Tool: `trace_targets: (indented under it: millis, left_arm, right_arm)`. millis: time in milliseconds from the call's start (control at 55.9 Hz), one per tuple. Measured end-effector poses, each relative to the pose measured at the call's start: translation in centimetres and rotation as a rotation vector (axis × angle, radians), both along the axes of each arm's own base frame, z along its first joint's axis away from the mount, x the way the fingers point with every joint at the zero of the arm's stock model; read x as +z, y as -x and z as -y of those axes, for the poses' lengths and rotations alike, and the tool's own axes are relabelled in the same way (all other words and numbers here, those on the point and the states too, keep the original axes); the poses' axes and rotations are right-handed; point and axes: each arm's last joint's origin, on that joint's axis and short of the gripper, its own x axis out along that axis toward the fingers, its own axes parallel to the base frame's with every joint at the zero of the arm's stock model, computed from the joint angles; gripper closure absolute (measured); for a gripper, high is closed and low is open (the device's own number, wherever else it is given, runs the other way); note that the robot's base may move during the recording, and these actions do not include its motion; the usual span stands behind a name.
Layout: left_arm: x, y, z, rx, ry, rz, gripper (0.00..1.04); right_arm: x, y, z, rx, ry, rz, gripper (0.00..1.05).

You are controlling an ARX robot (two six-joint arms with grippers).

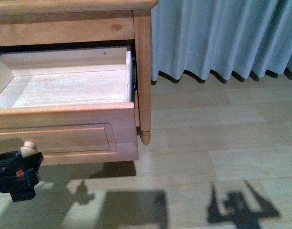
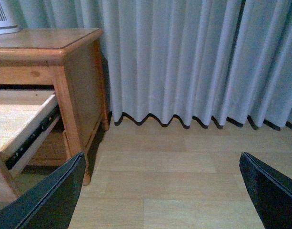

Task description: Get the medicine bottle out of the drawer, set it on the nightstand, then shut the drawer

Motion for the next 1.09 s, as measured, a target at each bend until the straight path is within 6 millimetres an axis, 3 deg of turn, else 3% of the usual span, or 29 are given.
trace_targets:
  millis: [179, 340, 447, 501, 573, 877, 1092]
  left_arm:
    - [2.5, 1.2, -0.6, 0.006, 0.041, -0.011, 0.05]
    - [5.9, 2.2, -1.9, 0.025, 0.1, 0.028, 0.06]
    - [8.3, 3.0, -2.9, 0.131, -0.051, 0.337, 0.21]
    - [8.8, 4.3, -3.2, 0.15, -0.117, 0.442, 0.32]
    - [8.9, 6.1, -3.2, 0.135, -0.162, 0.475, 0.48]
    - [9.2, 8.1, -3.2, 0.126, -0.196, 0.496, 1.02]
    - [9.5, 8.9, -3.2, 0.128, -0.202, 0.508, 1.01]
  right_arm:
    - [0.0, 0.0, 0.0, 0.0, 0.0, 0.0, 0.07]
    - [0.0, 0.0, 0.0, 0.0, 0.0, 0.0, 0.07]
    - [0.0, 0.0, 0.0, 0.001, 0.0, 0.0, 0.07]
    - [0.0, 0.0, 0.0, 0.0, 0.0, 0.0, 0.07]
    - [0.0, 0.0, 0.0, 0.0, 0.0, 0.0, 0.07]
    - [0.0, 0.0, 0.0, -0.001, 0.0, 0.0, 0.07]
    - [0.0, 0.0, 0.0, 0.0, 0.0, 0.001, 0.07]
